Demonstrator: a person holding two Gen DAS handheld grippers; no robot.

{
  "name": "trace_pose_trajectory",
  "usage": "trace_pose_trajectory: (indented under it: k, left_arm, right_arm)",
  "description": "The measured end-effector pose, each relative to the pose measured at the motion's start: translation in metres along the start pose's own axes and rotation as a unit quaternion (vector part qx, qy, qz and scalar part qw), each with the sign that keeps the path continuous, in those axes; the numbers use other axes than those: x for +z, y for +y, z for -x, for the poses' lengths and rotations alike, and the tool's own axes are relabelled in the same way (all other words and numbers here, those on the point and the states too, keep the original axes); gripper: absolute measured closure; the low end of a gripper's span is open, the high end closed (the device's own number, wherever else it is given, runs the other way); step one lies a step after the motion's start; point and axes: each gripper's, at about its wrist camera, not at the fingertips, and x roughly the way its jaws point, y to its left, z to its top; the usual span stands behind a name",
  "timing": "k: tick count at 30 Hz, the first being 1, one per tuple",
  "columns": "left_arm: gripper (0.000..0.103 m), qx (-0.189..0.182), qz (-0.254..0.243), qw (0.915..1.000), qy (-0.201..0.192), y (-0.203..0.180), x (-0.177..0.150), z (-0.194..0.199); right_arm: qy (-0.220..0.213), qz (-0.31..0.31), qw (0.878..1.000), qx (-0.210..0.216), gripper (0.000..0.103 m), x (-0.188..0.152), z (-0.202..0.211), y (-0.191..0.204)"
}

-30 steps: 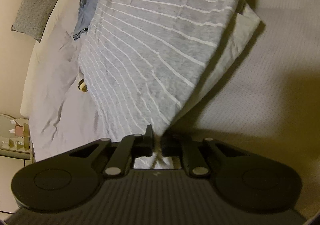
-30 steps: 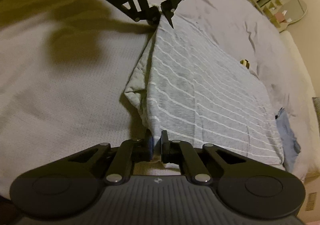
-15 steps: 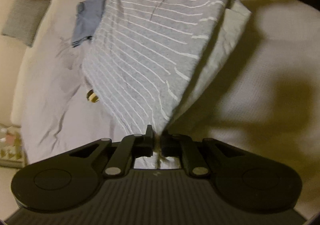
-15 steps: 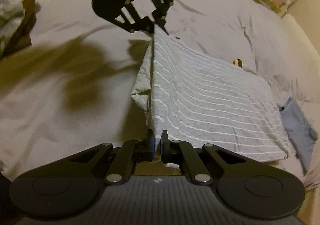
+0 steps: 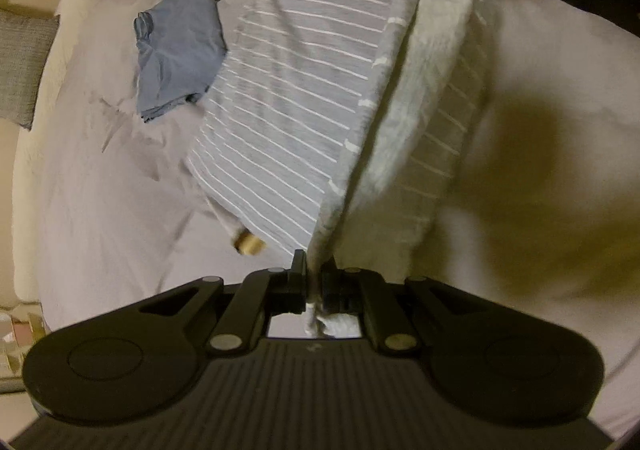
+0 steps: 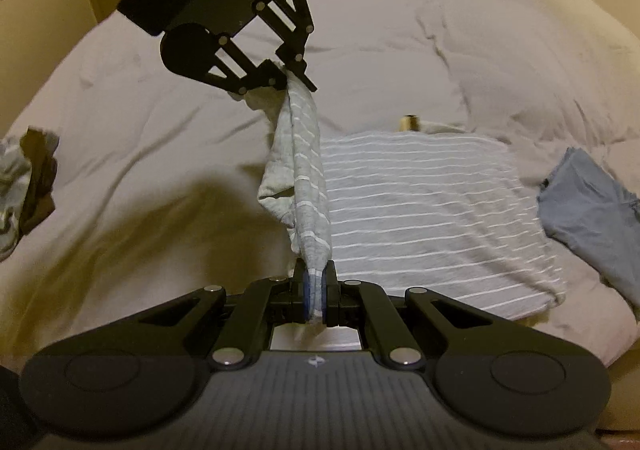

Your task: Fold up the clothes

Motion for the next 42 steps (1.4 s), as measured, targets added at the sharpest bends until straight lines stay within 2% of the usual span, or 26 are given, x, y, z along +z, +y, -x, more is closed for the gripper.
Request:
trace_pose_trajectory:
  k: [6, 10, 16, 21, 23, 27, 30, 33, 34, 38, 40, 42]
  left_arm:
    - [0.098, -0.032, -0.009, 0.9994, -0.005, 0.080, 0.045, -0.069]
    - [0.098, -0.062, -0.005, 0.9980, -0.012, 0.124, 0.072, -0.118]
    - [0.097, -0.109, -0.003, 0.9939, -0.014, 0.170, 0.092, -0.177]
    - [0.094, -0.138, 0.021, 0.9901, -0.016, 0.186, 0.097, -0.212]
    - [0.091, -0.145, 0.038, 0.9885, -0.019, 0.189, 0.096, -0.221]
    - [0.077, -0.154, 0.137, 0.9782, -0.025, 0.203, 0.087, -0.234]
    - [0.070, -0.149, 0.238, 0.9591, -0.034, 0.217, 0.068, -0.232]
    - [0.068, -0.127, 0.347, 0.9280, -0.045, 0.228, 0.038, -0.219]
    - [0.068, -0.118, 0.383, 0.9149, -0.046, 0.230, 0.026, -0.213]
    - [0.061, -0.083, 0.508, 0.8565, -0.043, 0.227, -0.021, -0.192]
    - [0.061, -0.079, 0.552, 0.8290, -0.037, 0.219, -0.037, -0.188]
    - [0.060, -0.080, 0.598, 0.7970, -0.029, 0.208, -0.050, -0.189]
  right_arm:
    - [-0.007, -0.097, 0.994, 0.045, 0.100, -0.006, -0.012, -0.124]
    - [0.002, -0.178, 0.981, 0.071, 0.100, -0.020, -0.026, -0.200]
    - [0.012, -0.252, 0.961, 0.113, 0.099, -0.033, -0.053, -0.277]
    - [0.014, -0.310, 0.942, 0.127, 0.099, -0.046, -0.072, -0.315]
    - [0.018, -0.319, 0.939, 0.127, 0.099, -0.051, -0.078, -0.322]
    - [0.030, -0.340, 0.932, 0.120, 0.098, -0.062, -0.087, -0.330]
    - [0.038, -0.359, 0.927, 0.106, 0.092, -0.071, -0.089, -0.334]
    - [0.041, -0.354, 0.931, 0.077, 0.080, -0.071, -0.081, -0.331]
    - [0.040, -0.351, 0.933, 0.065, 0.075, -0.070, -0.077, -0.330]
    - [0.022, -0.299, 0.954, 0.017, 0.074, -0.056, -0.058, -0.318]
    - [0.008, -0.271, 0.963, 0.011, 0.074, -0.044, -0.053, -0.312]
    - [0.001, -0.251, 0.968, 0.019, 0.071, -0.033, -0.058, -0.309]
